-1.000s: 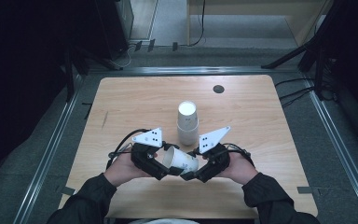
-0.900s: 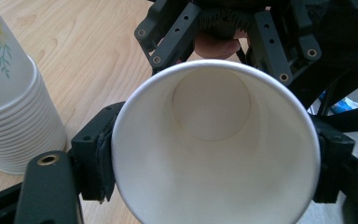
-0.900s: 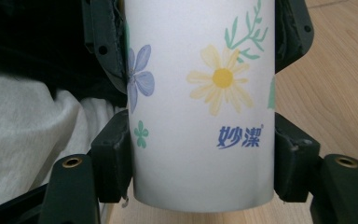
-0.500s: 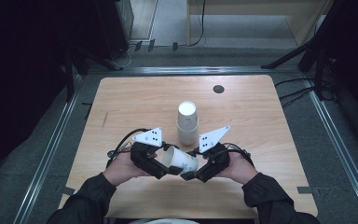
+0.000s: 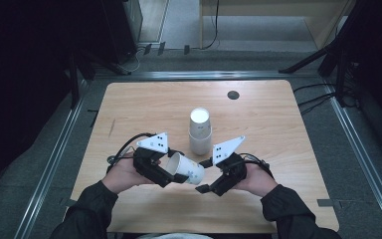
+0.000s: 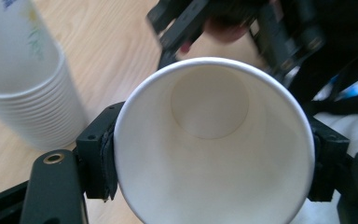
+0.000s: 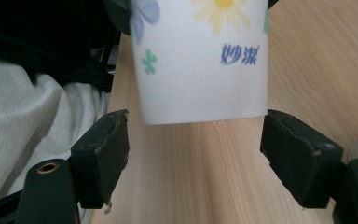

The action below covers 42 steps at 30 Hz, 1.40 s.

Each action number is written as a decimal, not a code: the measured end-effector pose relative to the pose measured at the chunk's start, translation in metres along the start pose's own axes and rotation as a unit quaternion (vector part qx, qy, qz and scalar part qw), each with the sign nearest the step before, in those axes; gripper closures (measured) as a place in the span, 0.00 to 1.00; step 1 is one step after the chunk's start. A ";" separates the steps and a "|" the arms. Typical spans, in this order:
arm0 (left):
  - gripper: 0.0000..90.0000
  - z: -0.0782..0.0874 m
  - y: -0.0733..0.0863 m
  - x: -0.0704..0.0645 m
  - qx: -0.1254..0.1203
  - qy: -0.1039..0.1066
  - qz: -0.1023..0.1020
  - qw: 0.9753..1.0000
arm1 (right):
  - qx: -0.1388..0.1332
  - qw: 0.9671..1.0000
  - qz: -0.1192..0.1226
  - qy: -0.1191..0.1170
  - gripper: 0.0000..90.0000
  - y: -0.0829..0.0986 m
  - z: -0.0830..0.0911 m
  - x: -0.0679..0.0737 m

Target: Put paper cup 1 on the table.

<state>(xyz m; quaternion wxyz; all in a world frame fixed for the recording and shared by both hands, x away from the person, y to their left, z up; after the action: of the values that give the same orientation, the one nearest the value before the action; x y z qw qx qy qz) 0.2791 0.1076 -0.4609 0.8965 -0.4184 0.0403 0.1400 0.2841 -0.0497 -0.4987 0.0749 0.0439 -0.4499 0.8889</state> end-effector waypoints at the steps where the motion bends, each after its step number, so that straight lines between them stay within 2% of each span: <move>1: 0.27 -0.002 0.002 0.002 0.018 -0.001 0.001 1.000 | 0.002 1.000 -0.004 0.005 0.26 0.001 0.001 -0.001; 2: 0.26 -0.002 0.002 0.002 0.018 -0.001 0.001 1.000 | 0.002 1.000 -0.004 0.005 0.26 0.001 0.001 -0.001; 4: 0.26 -0.006 0.006 0.004 0.050 -0.002 0.002 0.999 | 0.006 1.000 -0.008 0.016 0.26 0.003 0.002 -0.003; 5: 0.26 -0.006 0.006 0.004 0.050 -0.002 0.002 0.999 | 0.011 1.000 -0.009 0.019 0.26 0.005 0.002 -0.003; 6: 0.26 -0.010 0.007 0.006 0.070 -0.008 0.001 0.998 | 0.013 1.000 -0.007 0.023 0.26 0.005 0.001 -0.004; 7: 0.26 -0.010 0.007 0.006 0.070 -0.008 0.001 0.998 | 0.013 1.000 -0.007 0.023 0.26 0.005 0.001 -0.004; 8: 0.26 -0.013 0.008 0.006 0.081 -0.010 0.000 0.997 | 0.020 0.999 -0.006 0.027 0.26 0.008 -0.001 -0.004; 9: 0.26 -0.017 0.009 0.006 0.103 -0.019 -0.004 0.995 | 0.023 0.999 -0.007 0.031 0.27 0.009 -0.003 -0.004; 10: 0.26 -0.020 0.009 0.005 0.113 -0.023 -0.007 0.993 | 0.027 0.999 -0.007 0.030 0.27 0.010 -0.005 -0.003; 11: 0.26 -0.020 0.009 0.005 0.113 -0.023 -0.007 0.993 | 0.027 0.999 -0.007 0.030 0.27 0.010 -0.005 -0.003; 12: 0.26 -0.024 0.008 0.004 0.127 -0.024 -0.012 0.992 | 0.032 0.999 0.000 0.025 0.27 0.011 -0.009 -0.001; 13: 0.26 -0.024 0.008 0.004 0.127 -0.024 -0.012 0.992 | 0.032 0.999 0.000 0.025 0.27 0.011 -0.009 -0.001; 14: 0.26 -0.027 0.006 0.003 0.134 -0.022 -0.014 0.991 | 0.037 0.999 0.000 0.024 0.27 0.013 -0.011 0.000; 18: 0.26 -0.030 0.002 0.003 0.144 -0.019 -0.012 0.989 | 0.044 0.999 0.002 0.025 0.27 0.015 -0.016 0.001; 21: 0.26 -0.031 -0.001 0.004 0.143 -0.018 -0.011 0.990 | 0.045 0.999 0.003 0.028 0.28 0.015 -0.019 0.001; 29: 0.26 -0.038 -0.005 0.001 0.153 -0.015 -0.023 0.988 | 0.049 0.998 0.006 0.032 0.30 0.016 -0.025 0.001; 33: 0.26 -0.040 -0.004 -0.001 0.157 -0.014 -0.029 0.987 | 0.052 0.998 0.012 0.035 0.38 0.016 -0.028 0.001; 37: 0.25 -0.040 -0.004 0.000 0.151 -0.014 -0.028 0.988 | 0.052 0.998 0.011 0.036 0.38 0.016 -0.027 0.001; 39: 0.23 -0.038 -0.005 0.001 0.137 -0.014 -0.028 0.990 | 0.049 0.998 0.012 0.039 0.38 0.015 -0.026 0.001; 40: 0.22 -0.038 -0.005 0.001 0.137 -0.014 -0.028 0.990 | 0.049 0.998 0.012 0.039 0.38 0.015 -0.026 0.001; 42: 0.20 -0.037 -0.006 0.000 0.124 -0.007 -0.027 0.992 | 0.046 0.998 0.010 0.040 0.38 0.014 -0.024 0.000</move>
<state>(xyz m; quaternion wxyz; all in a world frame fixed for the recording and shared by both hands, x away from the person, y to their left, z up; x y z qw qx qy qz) 0.2828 0.0762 -0.4804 0.9451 -0.3043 0.0401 0.1122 0.2810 -0.0383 -0.5241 0.0816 0.0071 -0.4053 0.9105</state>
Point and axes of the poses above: each handheld gripper's, and its own axes: z roughly backward along the jaws, y roughly out of its underside, x roughly to its left, the point moved 6 cm from there along -z, roughly forward along the jaws, and after that the axes turned 4 degrees about y, right-handed, at the moved point
